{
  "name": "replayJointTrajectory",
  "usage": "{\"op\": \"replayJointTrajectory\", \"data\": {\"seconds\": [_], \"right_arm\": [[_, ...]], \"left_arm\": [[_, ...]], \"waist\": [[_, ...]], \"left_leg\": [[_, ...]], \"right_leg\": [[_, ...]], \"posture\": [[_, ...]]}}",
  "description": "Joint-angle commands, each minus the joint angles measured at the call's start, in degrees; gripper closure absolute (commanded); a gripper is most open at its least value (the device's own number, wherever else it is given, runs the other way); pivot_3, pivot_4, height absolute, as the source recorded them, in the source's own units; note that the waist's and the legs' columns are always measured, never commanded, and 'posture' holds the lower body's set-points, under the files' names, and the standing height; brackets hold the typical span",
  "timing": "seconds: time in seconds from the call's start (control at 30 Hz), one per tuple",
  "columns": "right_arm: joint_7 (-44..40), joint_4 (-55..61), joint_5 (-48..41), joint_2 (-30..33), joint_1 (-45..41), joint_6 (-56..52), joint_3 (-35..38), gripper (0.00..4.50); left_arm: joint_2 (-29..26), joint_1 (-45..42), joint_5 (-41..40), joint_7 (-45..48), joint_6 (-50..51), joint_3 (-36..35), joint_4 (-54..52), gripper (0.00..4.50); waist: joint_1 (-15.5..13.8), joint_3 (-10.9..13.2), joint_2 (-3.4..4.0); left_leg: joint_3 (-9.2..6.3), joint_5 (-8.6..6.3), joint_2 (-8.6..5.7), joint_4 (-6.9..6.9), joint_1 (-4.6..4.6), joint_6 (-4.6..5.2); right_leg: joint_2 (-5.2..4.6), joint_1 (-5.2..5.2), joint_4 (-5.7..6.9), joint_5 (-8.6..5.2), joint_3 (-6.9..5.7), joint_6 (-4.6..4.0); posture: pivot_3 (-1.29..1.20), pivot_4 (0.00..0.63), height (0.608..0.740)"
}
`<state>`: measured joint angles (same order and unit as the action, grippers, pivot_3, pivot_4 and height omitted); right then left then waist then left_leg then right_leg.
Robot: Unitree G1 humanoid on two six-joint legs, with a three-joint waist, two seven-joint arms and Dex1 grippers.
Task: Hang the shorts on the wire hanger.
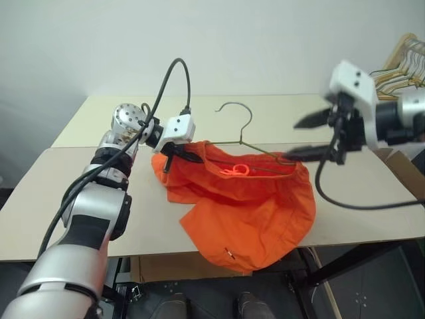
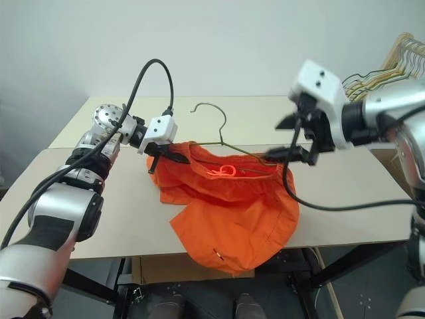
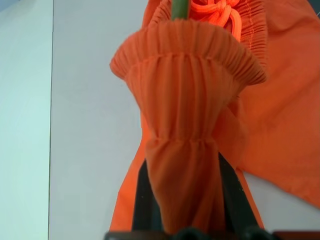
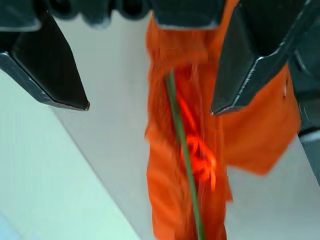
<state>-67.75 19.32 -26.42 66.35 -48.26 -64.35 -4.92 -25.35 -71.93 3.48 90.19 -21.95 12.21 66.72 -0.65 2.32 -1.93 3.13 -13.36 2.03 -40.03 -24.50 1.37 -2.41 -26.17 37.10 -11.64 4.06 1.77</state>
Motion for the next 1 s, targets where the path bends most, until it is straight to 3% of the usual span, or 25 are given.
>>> {"op": "replayJointTrajectory", "data": {"seconds": [0.03, 0.17, 0.43, 0.53, 0.9, 1.0], "right_arm": [[0.0, 3.4, -1.2, 2.7, 5.2, 2.9, 5.4, 0.05], [3.1, 4.3, 2.4, 2.3, 9.6, 7.0, 2.6, 0.05], [4.9, 1.1, 6.3, -2.3, 6.1, 9.2, -5.9, 0.05], [3.8, -0.6, 7.1, -3.8, 3.3, 9.0, -8.9, 0.62], [-0.9, -5.5, 9.2, -6.9, -4.1, 7.9, -16.1, 4.36], [-2.1, -6.2, 9.9, -7.5, -5.5, 7.7, -17.5, 4.45]], "left_arm": [[-0.4, -1.5, -0.3, -0.3, 0.2, -1.3, -0.9, 4.5], [-0.4, -1.8, -0.2, -0.3, 0.2, -1.2, -0.8, 4.5], [-0.4, -2.0, 0.2, -0.1, 0.1, -1.3, -0.8, 4.5], [-0.4, -2.0, 0.3, 0.2, 0.0, -1.4, -0.9, 4.5], [-0.1, -1.0, 0.4, 0.7, -0.9, -1.1, -1.3, 4.5], [0.1, -0.9, 0.5, 0.7, -1.1, -1.1, -1.3, 4.5]], "waist": [[0.1, 0.0, 0.01], [0.5, 0.0, 0.03], [0.5, 0.0, 0.03], [0.4, 0.0, 0.03], [0.3, 0.0, 0.04], [0.3, 0.0, 0.04]], "left_leg": [[0.01, 0.0, -0.01, -0.01, 0.03, 0.0], [0.05, 0.0, 0.02, 0.0, 0.19, 0.0], [0.06, 0.0, 0.0, 0.0, 0.16, 0.01], [0.06, 0.0, 0.0, 0.02, 0.14, 0.01], [0.05, 0.0, 0.0, 0.01, 0.14, 0.01], [0.05, 0.0, 0.0, 0.01, 0.14, 0.01]], "right_leg": [[0.0, 0.01, 0.01, -0.02, 0.02, 0.05], [0.01, 0.03, 0.08, -0.17, 0.05, 0.33], [0.03, 0.06, 0.05, -0.14, 0.1, 0.25], [0.03, 0.04, 0.05, -0.07, 0.11, 0.13], [0.03, 0.04, 0.05, -0.07, 0.1, 0.13], [0.03, 0.04, 0.05, 0.01, 0.1, 0.0]], "posture": [[0.03, 0.0, 0.74], [0.03, 0.0, 0.74], [0.04, 0.0, 0.74], [0.04, 0.0, 0.74], [0.03, 0.0, 0.74], [0.03, 0.0, 0.74]]}}
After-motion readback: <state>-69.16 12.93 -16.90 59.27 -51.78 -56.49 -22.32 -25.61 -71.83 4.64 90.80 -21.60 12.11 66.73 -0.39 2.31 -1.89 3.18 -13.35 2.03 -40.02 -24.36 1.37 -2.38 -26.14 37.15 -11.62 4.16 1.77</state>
